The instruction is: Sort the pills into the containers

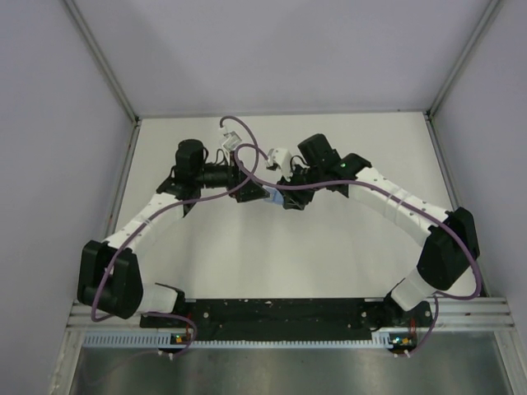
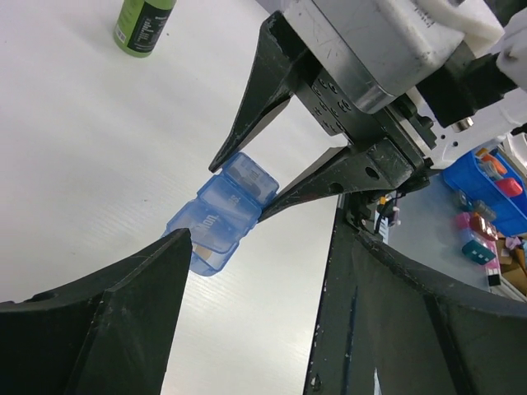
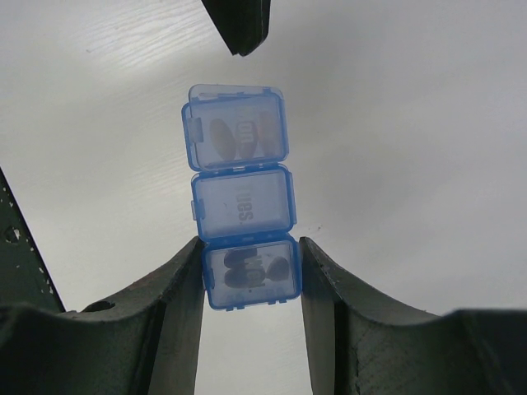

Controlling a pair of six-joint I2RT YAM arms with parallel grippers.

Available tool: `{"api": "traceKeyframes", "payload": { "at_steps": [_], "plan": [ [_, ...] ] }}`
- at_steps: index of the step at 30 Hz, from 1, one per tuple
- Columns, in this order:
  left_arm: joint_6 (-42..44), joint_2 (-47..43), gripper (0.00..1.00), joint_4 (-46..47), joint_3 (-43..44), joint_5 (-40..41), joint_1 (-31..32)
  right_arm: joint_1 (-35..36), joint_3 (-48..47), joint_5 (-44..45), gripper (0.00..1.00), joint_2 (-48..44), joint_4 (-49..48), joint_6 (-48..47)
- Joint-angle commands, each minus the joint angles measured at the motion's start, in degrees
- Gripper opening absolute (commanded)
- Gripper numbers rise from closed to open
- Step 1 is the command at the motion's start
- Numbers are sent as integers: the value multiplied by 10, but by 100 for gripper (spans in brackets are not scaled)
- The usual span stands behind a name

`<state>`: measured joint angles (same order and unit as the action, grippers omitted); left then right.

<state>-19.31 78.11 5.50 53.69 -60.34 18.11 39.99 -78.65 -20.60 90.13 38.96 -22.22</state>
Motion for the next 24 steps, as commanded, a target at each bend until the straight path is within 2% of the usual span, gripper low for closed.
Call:
{"api": "traceKeyframes", "payload": {
  "at_steps": [1,8,19,24],
  "plan": [
    [16,-23,84,9,7,21,-9,5,-4,3,16,-25,-24,9],
    [-19,17,84,-28,26,85,-20,5,-10,7,16,-38,-30,14],
    [-186,82,82,41,35,22,-24,7,-9,34,15,-50,-53,17],
    [-224,100,81,79,34,-3,-24,9,-1,44,15,-48,-57,16]
  ]
}}
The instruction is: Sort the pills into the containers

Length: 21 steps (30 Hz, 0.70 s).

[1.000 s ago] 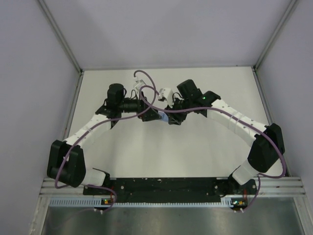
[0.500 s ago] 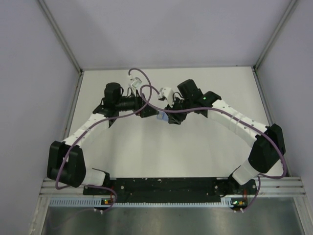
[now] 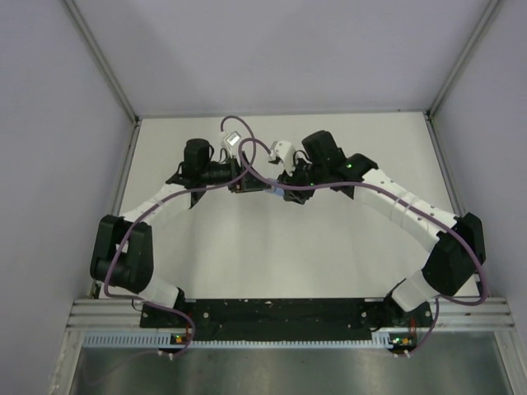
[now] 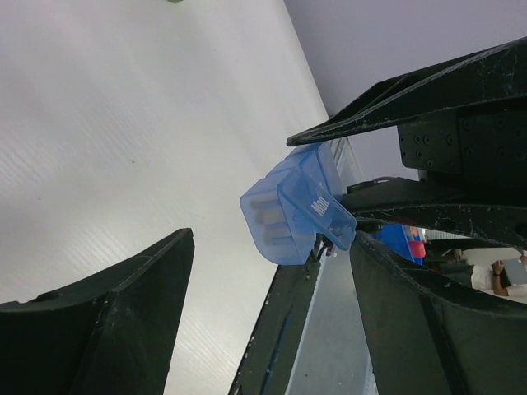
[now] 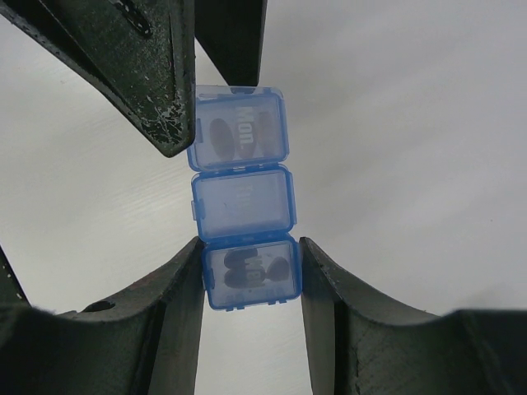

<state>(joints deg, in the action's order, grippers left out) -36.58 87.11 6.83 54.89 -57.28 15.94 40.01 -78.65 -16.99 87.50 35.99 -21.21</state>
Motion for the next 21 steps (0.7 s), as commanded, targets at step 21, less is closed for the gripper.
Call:
{"api": "traceKeyframes", "payload": {
  "at_steps": [21],
  "plan": [
    [-93,32,81,74,34,-32,-1,17,0,28,15,-14,-38,4]
  ]
}}
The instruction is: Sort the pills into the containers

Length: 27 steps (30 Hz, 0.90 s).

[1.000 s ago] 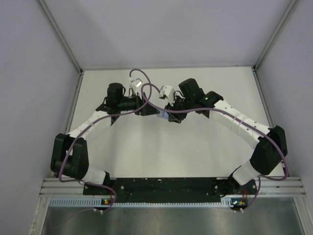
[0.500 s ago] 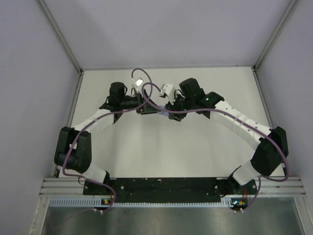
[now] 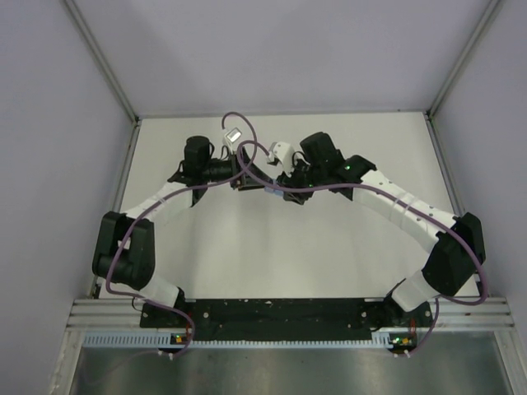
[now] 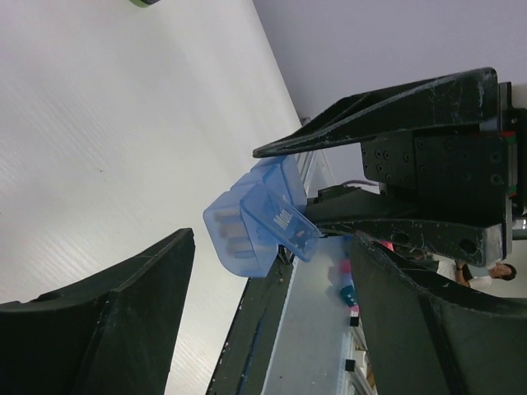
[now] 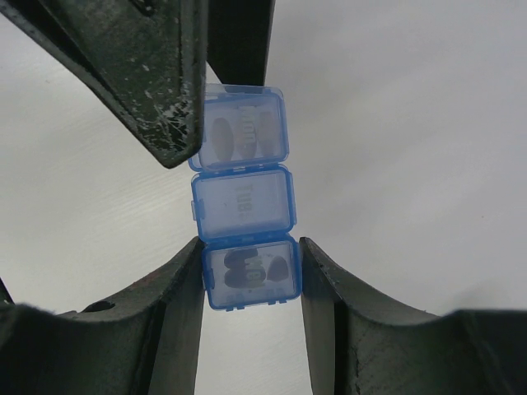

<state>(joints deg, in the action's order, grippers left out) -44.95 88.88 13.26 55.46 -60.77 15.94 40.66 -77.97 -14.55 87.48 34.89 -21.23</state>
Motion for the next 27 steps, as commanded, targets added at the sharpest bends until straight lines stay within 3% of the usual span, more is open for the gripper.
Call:
{"api": "traceKeyframes", "payload": {
  "at_steps": [1,18,27],
  "plan": [
    [-15,21,81,10,30,3,-1,13,-9,5,15,-13,-27,5],
    [-20,45,71,23,24,-8,15,14,-12,26,14,-5,-25,1],
    [-6,42,57,16,22,-11,23,14,-10,32,13,-6,-25,1]
  ]
}}
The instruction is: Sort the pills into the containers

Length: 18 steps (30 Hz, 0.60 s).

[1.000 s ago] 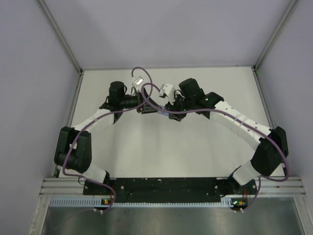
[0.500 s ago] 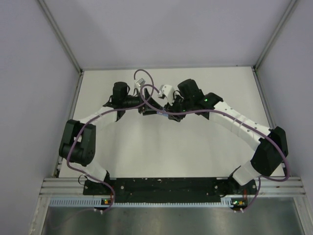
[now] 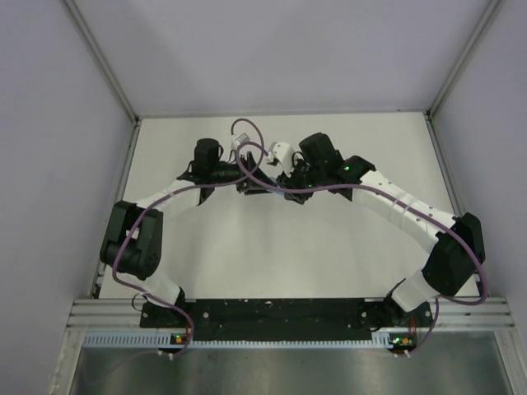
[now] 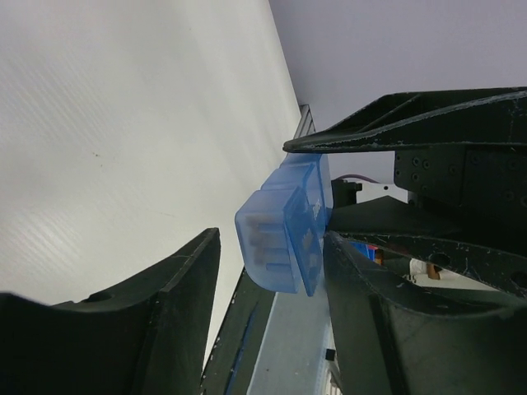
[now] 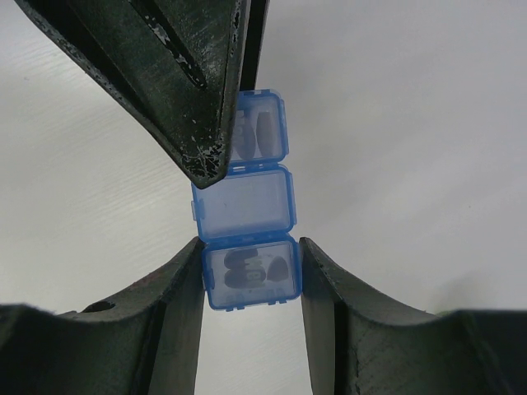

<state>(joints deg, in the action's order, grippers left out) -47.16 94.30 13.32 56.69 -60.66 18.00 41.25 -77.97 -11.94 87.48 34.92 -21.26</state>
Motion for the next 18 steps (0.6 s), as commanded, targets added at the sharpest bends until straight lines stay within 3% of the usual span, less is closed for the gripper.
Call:
{"api": "traceKeyframes", "payload": {
  "at_steps": [1,8,18],
  "plan": [
    [17,-11,55,16,10,-13,3,8,-10,7,13,-6,-25,2],
    [21,-11,39,19,9,-16,3,8,-6,6,12,-6,-26,1],
    [13,-10,6,26,10,-20,8,8,-12,5,10,2,-25,3]
  ]
}}
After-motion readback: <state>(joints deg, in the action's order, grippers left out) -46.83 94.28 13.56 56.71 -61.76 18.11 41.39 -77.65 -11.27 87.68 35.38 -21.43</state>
